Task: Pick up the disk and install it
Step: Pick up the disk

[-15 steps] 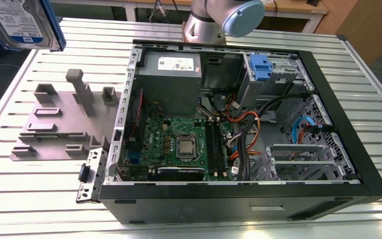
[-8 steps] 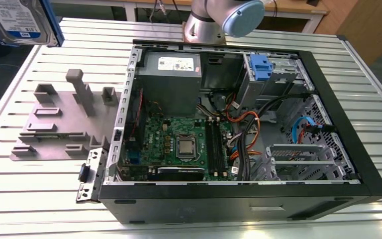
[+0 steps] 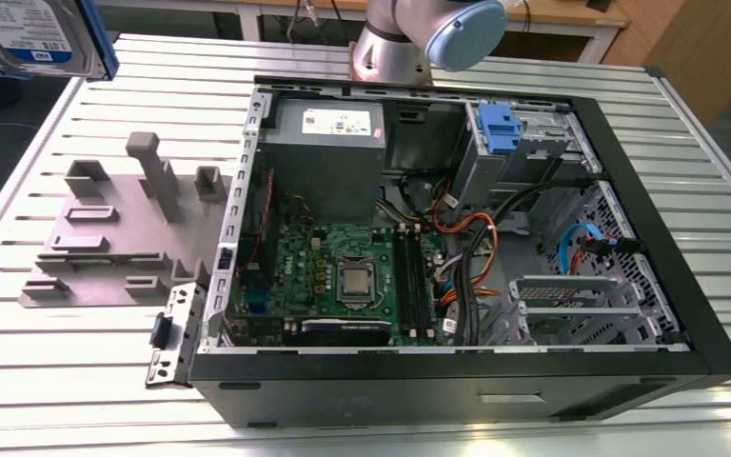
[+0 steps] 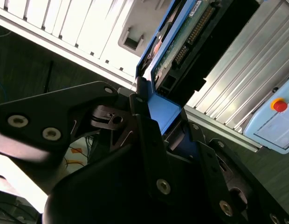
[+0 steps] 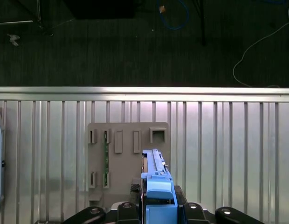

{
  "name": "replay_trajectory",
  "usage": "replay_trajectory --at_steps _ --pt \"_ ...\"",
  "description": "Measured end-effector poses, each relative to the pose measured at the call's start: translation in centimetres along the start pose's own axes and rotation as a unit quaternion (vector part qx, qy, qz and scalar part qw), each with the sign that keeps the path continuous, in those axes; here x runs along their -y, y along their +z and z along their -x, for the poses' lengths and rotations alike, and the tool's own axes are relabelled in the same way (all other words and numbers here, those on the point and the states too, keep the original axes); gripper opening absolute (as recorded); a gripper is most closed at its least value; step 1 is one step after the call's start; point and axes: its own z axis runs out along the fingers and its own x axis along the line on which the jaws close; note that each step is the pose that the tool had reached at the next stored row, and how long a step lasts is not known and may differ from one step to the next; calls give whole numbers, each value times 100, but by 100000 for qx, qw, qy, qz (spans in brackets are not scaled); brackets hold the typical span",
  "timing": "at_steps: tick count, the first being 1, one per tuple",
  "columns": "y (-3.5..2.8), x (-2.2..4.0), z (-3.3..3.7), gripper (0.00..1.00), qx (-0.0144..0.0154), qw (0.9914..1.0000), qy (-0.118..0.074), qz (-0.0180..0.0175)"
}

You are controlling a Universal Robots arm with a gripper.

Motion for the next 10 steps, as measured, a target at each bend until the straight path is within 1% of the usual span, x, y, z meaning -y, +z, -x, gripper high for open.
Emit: replay_trajectory --at_steps 5,10 --pt "0 0 -14 36 -1 100000 -3 3" --pt "2 0 -80 36 2 100000 5 -5"
